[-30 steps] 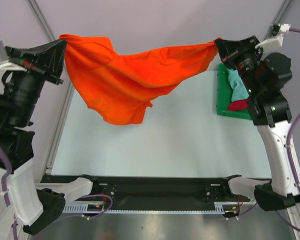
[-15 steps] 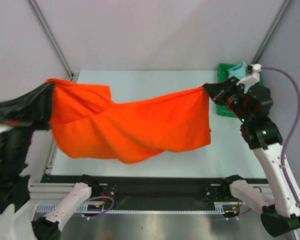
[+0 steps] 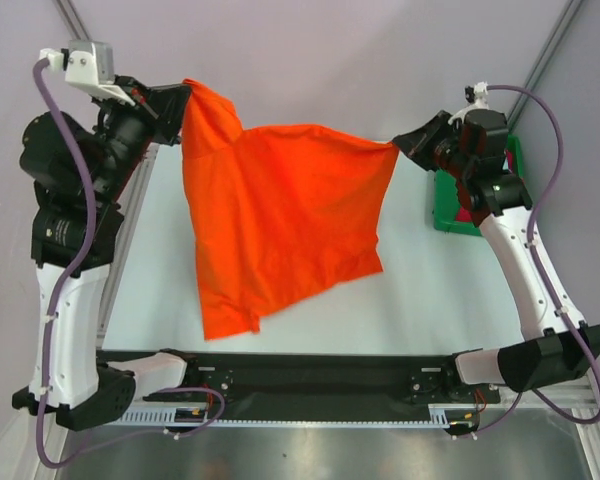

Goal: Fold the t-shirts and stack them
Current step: Flatten the tshirt out

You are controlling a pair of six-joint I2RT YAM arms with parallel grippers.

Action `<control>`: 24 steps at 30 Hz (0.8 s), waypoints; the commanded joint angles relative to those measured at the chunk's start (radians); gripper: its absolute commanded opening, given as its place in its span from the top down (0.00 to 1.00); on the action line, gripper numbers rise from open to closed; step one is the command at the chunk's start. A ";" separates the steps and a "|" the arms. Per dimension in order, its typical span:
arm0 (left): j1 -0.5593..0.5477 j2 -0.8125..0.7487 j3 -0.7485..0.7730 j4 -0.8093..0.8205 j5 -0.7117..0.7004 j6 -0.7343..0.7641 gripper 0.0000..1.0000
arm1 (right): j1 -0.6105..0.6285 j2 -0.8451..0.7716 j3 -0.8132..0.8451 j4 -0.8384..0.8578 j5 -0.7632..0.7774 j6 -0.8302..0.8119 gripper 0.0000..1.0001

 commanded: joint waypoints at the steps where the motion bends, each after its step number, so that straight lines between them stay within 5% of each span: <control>1: -0.003 -0.080 0.006 0.075 0.039 -0.029 1.00 | 0.001 -0.079 0.025 0.004 -0.035 -0.023 1.00; 8: -0.002 -0.210 -0.115 0.073 -0.073 0.000 1.00 | -0.035 -0.190 0.032 0.034 -0.031 -0.086 1.00; 15: -0.003 -0.107 0.156 0.082 0.053 0.087 1.00 | -0.035 -0.226 0.060 0.192 -0.015 -0.061 1.00; 24: -0.015 -0.294 0.186 0.121 0.079 0.049 1.00 | -0.035 -0.447 0.104 0.121 -0.058 -0.120 1.00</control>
